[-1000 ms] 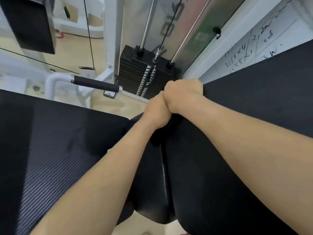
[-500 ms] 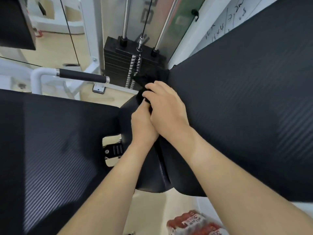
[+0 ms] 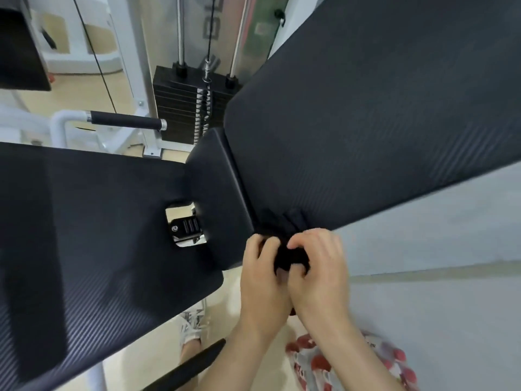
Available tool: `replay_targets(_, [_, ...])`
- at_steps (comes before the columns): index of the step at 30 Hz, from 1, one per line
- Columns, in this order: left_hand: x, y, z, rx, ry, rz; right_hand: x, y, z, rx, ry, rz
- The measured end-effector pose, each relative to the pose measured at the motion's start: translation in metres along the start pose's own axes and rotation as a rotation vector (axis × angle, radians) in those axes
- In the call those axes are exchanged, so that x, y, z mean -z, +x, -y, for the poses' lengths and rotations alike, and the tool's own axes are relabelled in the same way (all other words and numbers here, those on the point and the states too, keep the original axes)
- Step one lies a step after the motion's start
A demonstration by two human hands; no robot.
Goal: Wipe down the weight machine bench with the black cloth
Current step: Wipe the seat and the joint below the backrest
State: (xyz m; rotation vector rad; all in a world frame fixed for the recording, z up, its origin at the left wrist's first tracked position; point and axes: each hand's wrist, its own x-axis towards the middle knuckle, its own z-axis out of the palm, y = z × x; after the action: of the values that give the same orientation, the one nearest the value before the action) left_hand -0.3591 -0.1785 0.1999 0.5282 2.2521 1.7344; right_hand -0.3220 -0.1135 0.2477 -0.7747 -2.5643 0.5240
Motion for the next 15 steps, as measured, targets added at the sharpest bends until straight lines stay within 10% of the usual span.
replay_targets(5, [0.000, 0.055, -0.023, -0.229, 0.219, -0.077, 0.017, 0.031, 0.003, -0.161, 0.111, -0.364])
replay_targets(12, [-0.017, 0.027, 0.010, 0.150, 0.181, 0.111, -0.006, -0.003, -0.016, -0.019, -0.073, -0.105])
replay_targets(15, [0.004, 0.011, -0.004, -0.039, 0.162, 0.117, 0.009, -0.012, -0.011, -0.150, 0.142, -0.180])
